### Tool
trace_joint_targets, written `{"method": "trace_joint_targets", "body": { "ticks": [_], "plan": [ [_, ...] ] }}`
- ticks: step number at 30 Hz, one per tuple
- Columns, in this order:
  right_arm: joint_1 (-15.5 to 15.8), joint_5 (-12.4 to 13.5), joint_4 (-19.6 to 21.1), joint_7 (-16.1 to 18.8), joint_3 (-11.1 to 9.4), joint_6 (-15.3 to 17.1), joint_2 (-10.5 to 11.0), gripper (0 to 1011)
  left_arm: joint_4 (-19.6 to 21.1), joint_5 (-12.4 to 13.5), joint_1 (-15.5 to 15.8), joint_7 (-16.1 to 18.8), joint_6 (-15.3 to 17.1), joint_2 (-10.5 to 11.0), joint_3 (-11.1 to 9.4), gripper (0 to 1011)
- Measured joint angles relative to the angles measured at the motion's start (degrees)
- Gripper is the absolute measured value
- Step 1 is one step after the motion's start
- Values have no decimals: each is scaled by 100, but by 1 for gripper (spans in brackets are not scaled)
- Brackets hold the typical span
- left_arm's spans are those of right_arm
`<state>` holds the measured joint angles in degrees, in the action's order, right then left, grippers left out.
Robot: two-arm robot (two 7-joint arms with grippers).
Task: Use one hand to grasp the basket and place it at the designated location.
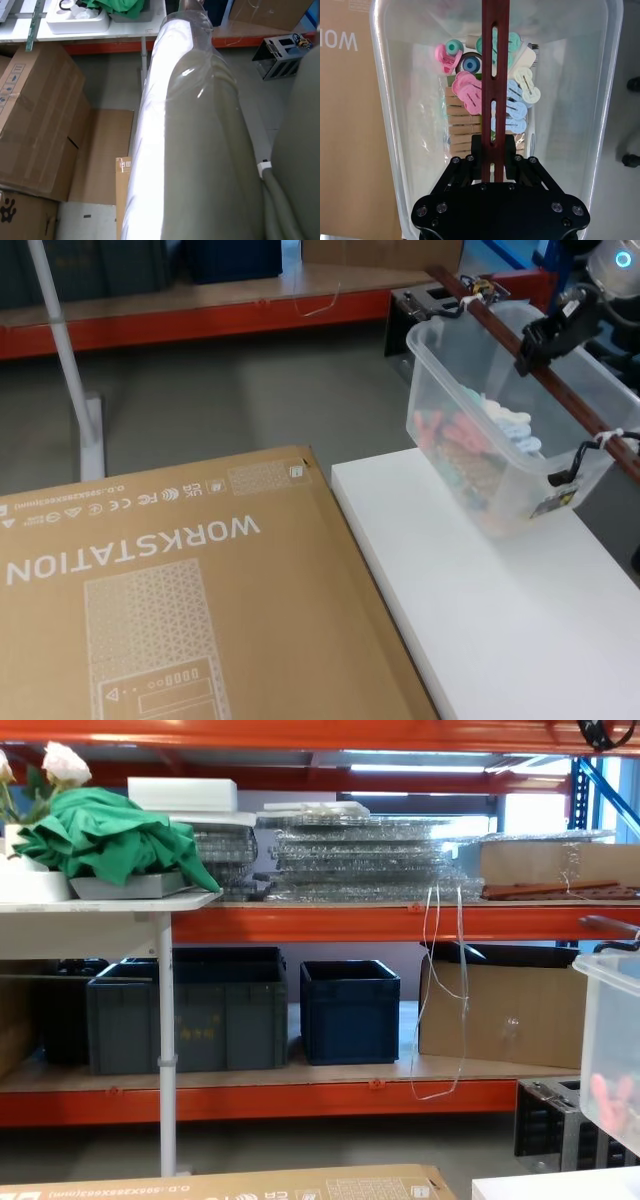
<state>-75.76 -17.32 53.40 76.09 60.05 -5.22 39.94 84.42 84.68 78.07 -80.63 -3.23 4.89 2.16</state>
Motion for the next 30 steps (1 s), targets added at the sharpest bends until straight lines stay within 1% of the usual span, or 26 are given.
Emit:
{"method": "trace_joint_targets", "body": {
  "ticks": [3, 7, 13, 15, 18, 23, 24, 30],
  "plan": [
    [-34, -19, 3, -11, 26, -48, -26, 239, 0, 1, 0, 0, 0, 0, 3, 0],
    [-109, -62, -59, -21, 79, -188, -127, 238, 0, -1, 0, 0, 0, 0, -2, 0],
    [-223, -78, -175, -42, 172, -473, -319, 238, 0, 1, 0, 0, 0, 0, 4, 0],
    [-233, -76, -184, -43, 180, -502, -337, 239, 0, -1, 0, 0, 0, 0, -1, 0],
    [-273, -63, -153, -32, 238, -667, -403, 239, 0, 0, 0, 0, 0, 0, 2, 0],
    [-292, 10, 4, 9, 304, -802, -435, 239, 0, 0, 0, 0, 0, 0, 1, 0],
    [-292, 42, 139, 42, 329, -858, -425, 238, 0, 2, 0, 0, 0, 0, 5, 0],
    [-249, 204, 590, 153, 419, -1032, -370, 239, 0, 0, 0, 0, 0, 0, 1, 0]
  ]
}}
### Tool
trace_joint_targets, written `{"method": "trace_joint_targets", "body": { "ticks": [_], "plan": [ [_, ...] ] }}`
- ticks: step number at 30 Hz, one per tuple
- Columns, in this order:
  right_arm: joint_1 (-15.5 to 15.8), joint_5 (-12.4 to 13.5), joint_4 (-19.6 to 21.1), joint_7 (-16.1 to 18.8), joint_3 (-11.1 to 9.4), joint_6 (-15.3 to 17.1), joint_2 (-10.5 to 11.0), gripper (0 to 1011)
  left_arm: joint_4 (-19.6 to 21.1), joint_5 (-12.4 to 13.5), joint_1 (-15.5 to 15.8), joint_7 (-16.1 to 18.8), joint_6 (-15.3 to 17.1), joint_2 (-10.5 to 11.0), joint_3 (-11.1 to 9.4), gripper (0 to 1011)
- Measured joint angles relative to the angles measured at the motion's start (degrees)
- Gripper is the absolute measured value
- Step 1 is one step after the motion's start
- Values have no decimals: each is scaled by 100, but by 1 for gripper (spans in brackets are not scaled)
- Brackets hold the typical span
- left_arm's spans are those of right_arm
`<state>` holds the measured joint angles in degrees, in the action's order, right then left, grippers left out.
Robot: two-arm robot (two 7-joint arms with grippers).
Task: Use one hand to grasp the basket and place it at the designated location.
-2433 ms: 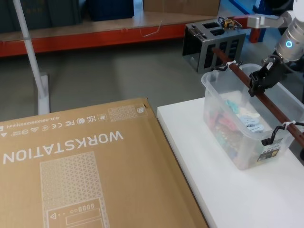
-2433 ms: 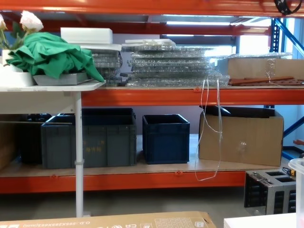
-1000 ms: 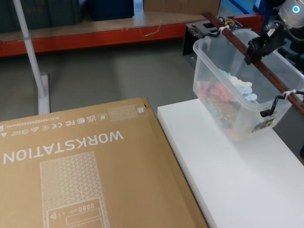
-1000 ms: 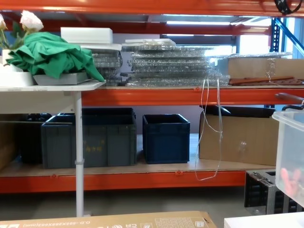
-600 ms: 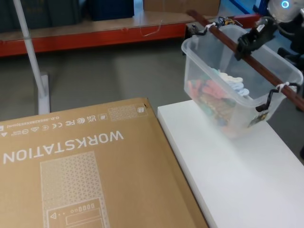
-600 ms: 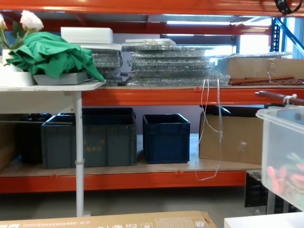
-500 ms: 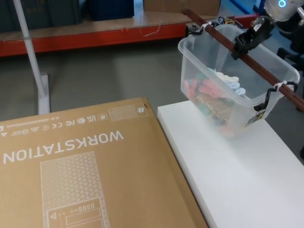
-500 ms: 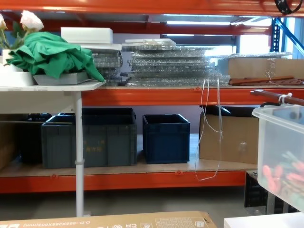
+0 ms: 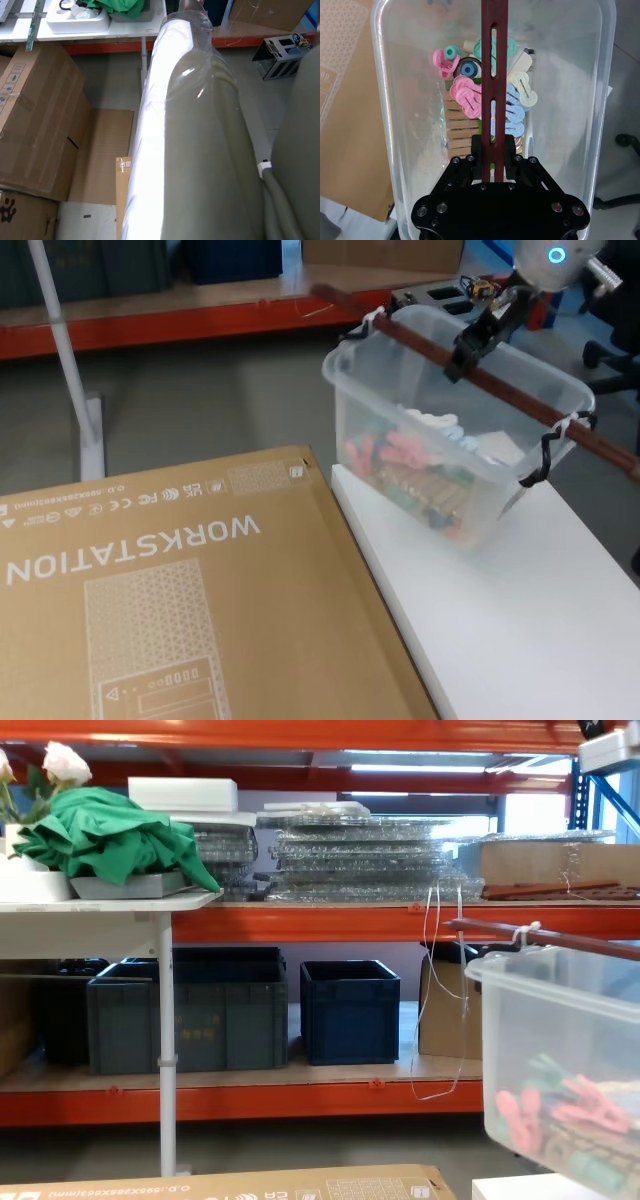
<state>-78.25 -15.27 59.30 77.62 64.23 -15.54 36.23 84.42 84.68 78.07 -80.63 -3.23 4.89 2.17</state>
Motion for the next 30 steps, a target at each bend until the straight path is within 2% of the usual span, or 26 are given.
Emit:
{"method": "trace_joint_targets", "body": {
  "ticks": [17, 30],
  "plan": [
    [55, 322, 1117, 195, 264, -381, 121, 238, 0, -1, 0, 0, 0, 0, -5, 0],
    [5, 487, 1580, 229, 485, -786, 46, 238, 0, 0, 0, 0, 0, 0, 3, 0]
  ]
}}
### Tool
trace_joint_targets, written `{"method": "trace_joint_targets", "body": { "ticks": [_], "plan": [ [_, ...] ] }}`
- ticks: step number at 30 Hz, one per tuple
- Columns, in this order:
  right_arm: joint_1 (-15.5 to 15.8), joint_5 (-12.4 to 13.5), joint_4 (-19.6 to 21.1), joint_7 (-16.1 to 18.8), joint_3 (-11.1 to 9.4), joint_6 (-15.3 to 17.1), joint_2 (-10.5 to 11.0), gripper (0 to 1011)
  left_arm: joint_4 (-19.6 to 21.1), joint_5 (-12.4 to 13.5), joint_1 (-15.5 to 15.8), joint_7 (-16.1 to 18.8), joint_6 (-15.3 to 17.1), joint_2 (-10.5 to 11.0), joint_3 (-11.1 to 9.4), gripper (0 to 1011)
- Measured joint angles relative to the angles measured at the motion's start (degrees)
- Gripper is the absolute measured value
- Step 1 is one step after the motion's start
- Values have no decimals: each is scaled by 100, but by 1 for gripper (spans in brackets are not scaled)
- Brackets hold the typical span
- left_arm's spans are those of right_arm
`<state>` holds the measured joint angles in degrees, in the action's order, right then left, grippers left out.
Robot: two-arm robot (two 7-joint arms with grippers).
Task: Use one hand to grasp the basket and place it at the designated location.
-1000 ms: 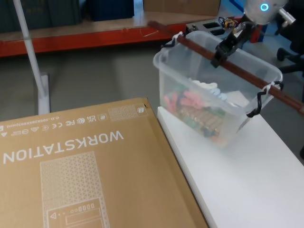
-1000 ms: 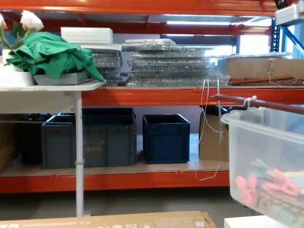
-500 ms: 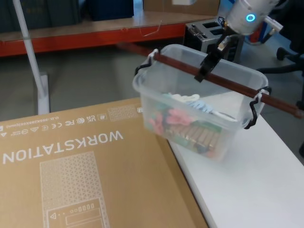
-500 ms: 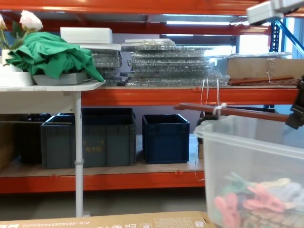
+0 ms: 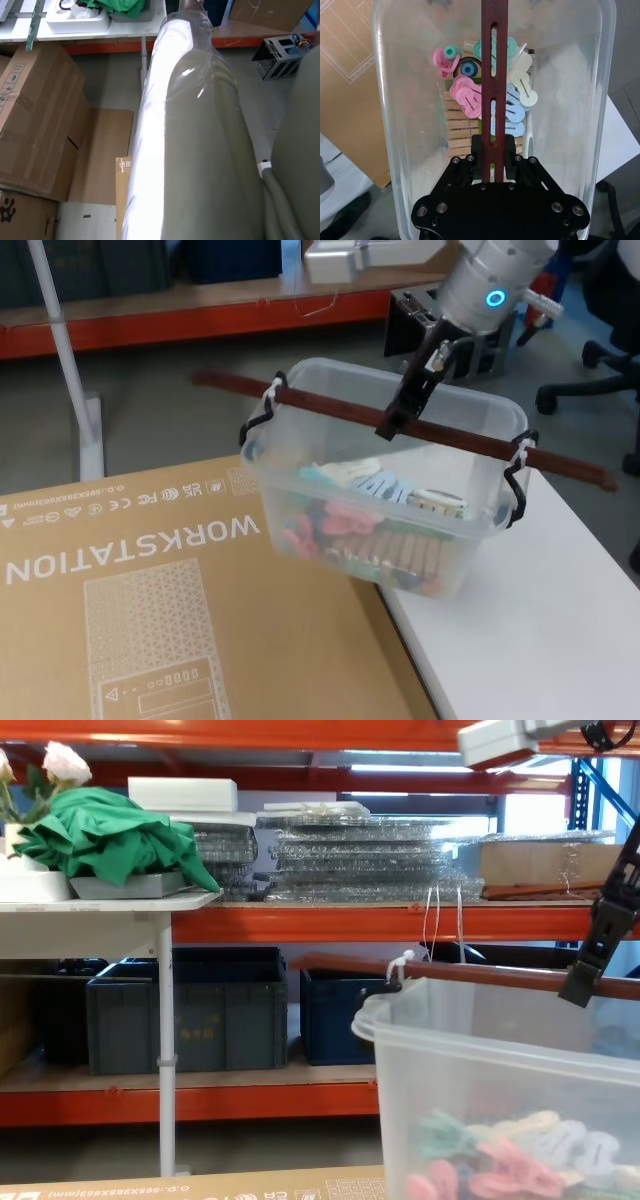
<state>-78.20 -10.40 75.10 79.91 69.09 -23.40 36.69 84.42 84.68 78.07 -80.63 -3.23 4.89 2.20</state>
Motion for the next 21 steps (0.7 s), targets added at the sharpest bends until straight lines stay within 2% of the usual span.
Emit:
{"method": "trace_joint_targets", "body": {
  "ticks": [16, 21],
  "plan": [
    [-42, 72, 498, -47, 289, -439, -69, 238, 0, 0, 0, 0, 0, 0, -3, 0],
    [-22, 136, 829, -108, 395, -753, -78, 238, 0, 0, 0, 0, 0, 0, 0, 0]
  ]
}}
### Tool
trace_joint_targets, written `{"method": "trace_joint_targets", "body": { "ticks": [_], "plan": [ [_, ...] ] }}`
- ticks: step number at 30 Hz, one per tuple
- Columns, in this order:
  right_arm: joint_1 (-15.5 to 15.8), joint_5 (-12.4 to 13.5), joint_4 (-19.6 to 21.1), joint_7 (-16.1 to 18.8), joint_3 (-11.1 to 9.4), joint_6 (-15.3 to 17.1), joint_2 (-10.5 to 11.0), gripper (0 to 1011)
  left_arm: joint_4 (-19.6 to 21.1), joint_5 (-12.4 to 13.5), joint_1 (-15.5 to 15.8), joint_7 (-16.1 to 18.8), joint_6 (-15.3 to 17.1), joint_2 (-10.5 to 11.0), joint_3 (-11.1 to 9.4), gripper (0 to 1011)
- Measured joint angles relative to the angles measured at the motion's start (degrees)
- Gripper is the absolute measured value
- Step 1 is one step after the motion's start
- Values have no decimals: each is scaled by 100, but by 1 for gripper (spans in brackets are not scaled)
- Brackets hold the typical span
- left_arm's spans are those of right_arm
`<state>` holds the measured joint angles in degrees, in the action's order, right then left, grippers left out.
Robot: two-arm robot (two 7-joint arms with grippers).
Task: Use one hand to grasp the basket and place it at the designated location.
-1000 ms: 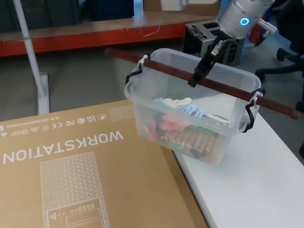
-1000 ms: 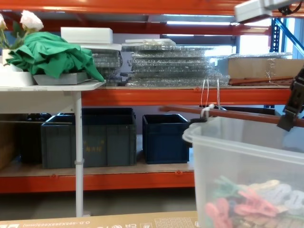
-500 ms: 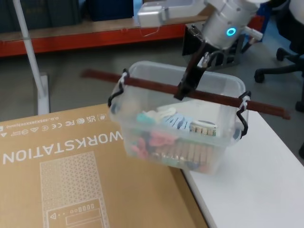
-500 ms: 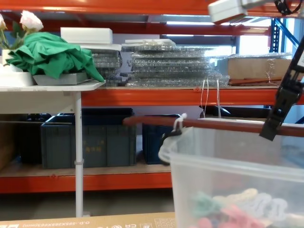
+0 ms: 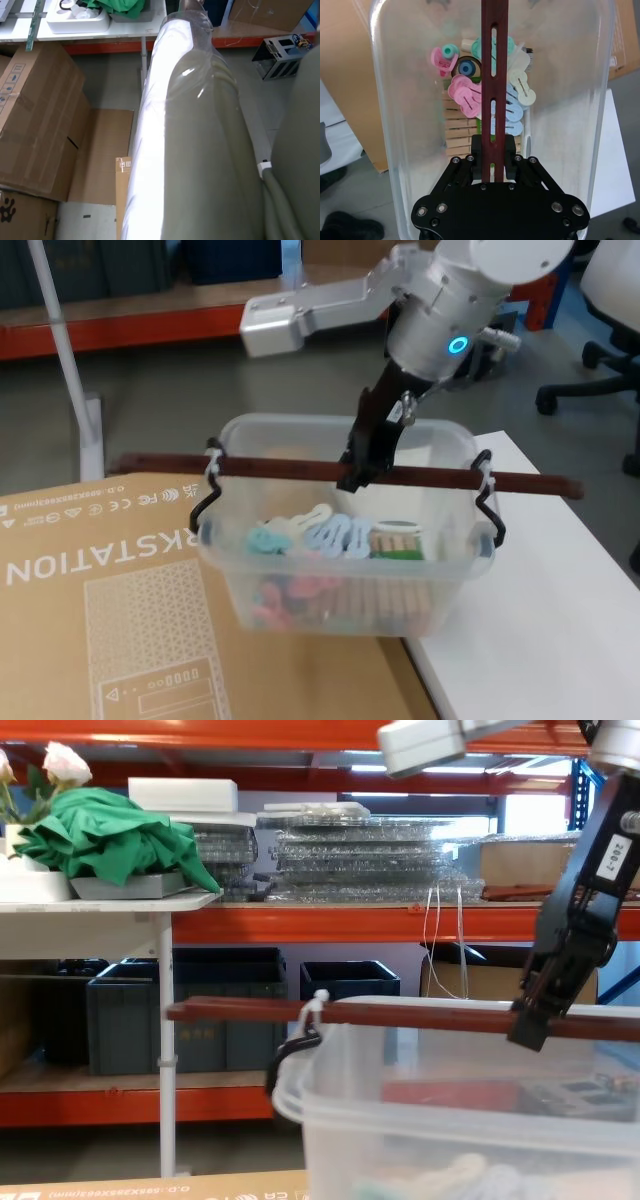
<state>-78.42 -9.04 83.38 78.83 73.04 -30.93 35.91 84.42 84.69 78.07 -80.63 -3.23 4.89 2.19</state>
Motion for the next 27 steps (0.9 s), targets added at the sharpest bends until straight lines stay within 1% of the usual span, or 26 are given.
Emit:
{"method": "trace_joint_targets", "body": {
  "ticks": [5, 10, 16, 22, 23, 24, 26, 27],
  "plan": [
    [5, 42, 151, -76, 74, -256, -33, 239, 0, 0, 0, 0, 0, 0, -3, 0],
    [-9, 82, 220, -145, 148, -430, -70, 238, 0, 0, 0, 0, 0, 0, -1, 0],
    [-15, 130, 239, -248, 209, -604, -136, 239, 0, -1, 0, 0, 0, 0, -3, 0],
    [-8, 150, 256, -409, 274, -884, -225, 239, 0, 0, 0, 0, 0, 0, -3, 0],
    [-3, 153, 261, -456, 288, -972, -239, 238, 0, -1, 0, 0, 0, 0, -5, 0],
    [-3, 153, 261, -456, 288, -972, -239, 239, 0, 0, 0, 0, 0, 0, -5, 0],
    [14, 155, 276, -559, 311, -1146, -262, 238, 0, 0, 0, 0, 0, 0, -1, 0],
    [14, 155, 276, -559, 311, -1146, -262, 238, 0, 0, 0, 0, 0, 0, -2, 0]
  ]
}}
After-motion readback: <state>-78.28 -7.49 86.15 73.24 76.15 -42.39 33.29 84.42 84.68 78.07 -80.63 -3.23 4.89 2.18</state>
